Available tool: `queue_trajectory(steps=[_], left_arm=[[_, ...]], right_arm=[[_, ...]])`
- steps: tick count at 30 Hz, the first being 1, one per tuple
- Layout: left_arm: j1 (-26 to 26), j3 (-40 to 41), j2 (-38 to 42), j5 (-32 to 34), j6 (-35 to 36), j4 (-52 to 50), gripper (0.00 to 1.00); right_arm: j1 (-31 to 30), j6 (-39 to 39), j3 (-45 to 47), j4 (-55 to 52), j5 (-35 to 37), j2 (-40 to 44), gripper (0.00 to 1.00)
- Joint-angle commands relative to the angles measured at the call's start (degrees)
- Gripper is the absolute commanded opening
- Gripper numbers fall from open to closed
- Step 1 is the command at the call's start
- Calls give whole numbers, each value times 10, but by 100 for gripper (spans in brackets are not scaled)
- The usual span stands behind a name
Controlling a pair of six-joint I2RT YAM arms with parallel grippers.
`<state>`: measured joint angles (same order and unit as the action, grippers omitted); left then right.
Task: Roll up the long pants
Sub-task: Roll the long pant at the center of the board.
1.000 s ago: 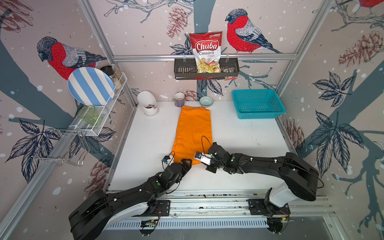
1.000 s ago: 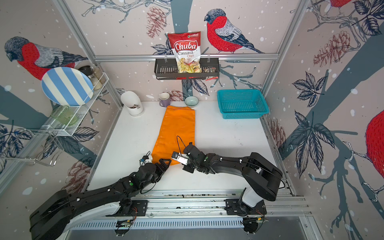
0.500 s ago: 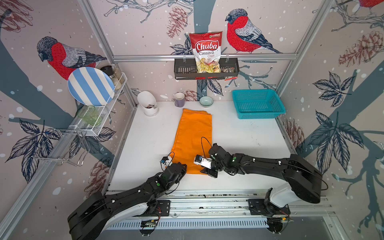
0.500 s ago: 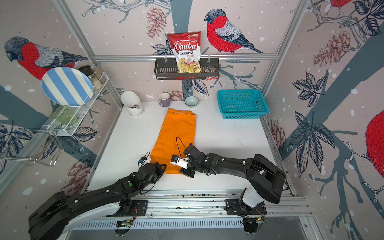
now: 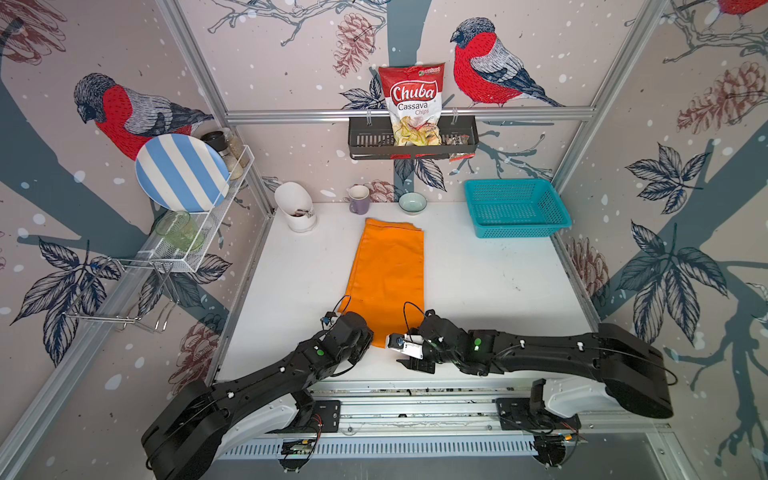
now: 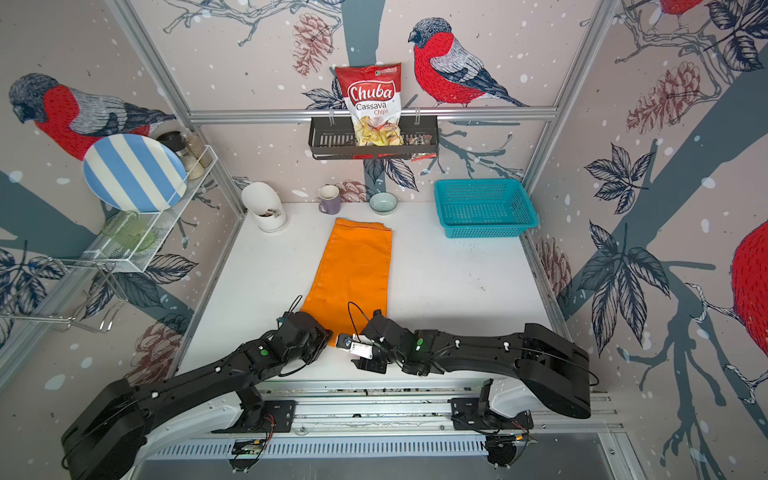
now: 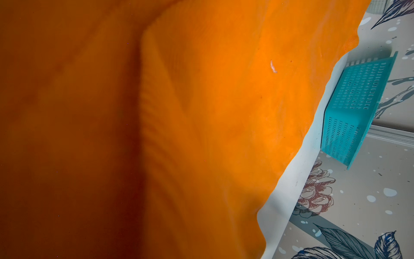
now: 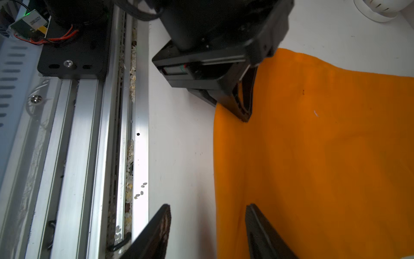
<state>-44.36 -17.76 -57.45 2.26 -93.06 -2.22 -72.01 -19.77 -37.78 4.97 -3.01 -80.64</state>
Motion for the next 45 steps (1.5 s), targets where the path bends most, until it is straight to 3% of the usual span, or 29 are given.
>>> queue_trajectory(steps=[1,8,15,24,28,40,43,45], left_arm=[[3,-19,-14,-49,-14,2,7],[4,-32,-15,-66,-19,-1,6],[4,-40,-27,-77,12,-9,10],[5,-38,-52,-74,13,5,9],[5,-41,-66,-78,17,21,8],[5,-52,-78,-105,35,39,4],[5,-52,-74,-107,45,37,4],[6,-58,-74,-105,65,32,13]], right_arm=[[-9,-5,3,55,41,-24,57],[-9,-19,-6,76,107,-78,57],[14,-21,-7,73,133,-86,47],[-12,-13,18,49,155,-3,59],[-19,-32,42,69,147,30,71],[41,-84,16,80,132,-89,75],[52,-91,11,78,119,-94,61],[62,-93,17,82,96,-88,36]])
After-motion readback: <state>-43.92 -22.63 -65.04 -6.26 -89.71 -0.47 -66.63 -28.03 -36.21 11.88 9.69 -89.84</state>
